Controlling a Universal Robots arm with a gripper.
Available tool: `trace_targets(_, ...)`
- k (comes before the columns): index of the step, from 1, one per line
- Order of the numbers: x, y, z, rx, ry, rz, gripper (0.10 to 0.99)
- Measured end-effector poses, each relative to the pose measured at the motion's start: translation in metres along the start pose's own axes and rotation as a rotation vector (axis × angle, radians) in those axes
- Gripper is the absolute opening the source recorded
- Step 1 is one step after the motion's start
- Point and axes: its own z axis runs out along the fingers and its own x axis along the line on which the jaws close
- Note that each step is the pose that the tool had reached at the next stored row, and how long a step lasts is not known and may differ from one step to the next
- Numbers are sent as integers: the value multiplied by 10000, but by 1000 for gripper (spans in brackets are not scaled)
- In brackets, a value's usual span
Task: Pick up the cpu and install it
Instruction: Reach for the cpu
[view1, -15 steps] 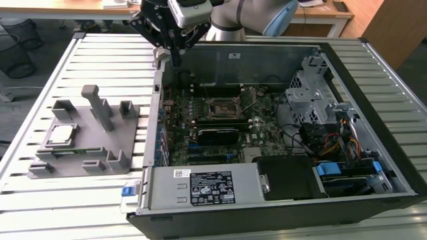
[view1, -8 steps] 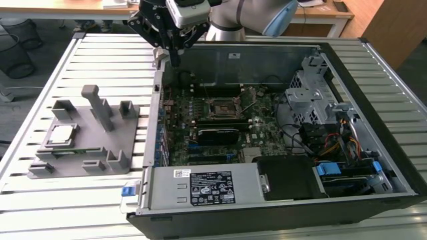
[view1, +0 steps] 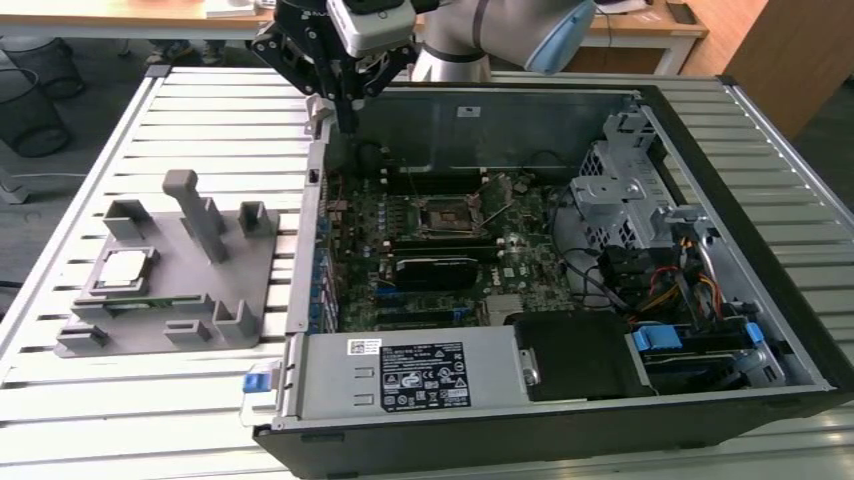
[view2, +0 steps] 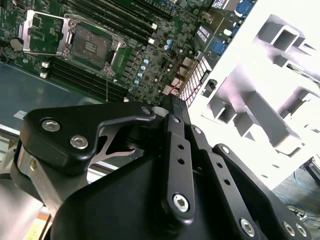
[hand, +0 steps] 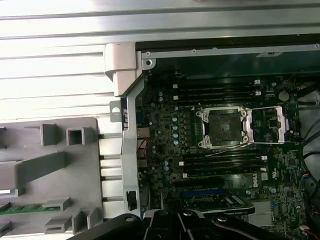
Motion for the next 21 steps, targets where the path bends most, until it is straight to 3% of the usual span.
trace_targets(21, 72, -6, 6, 0, 0, 1, 106)
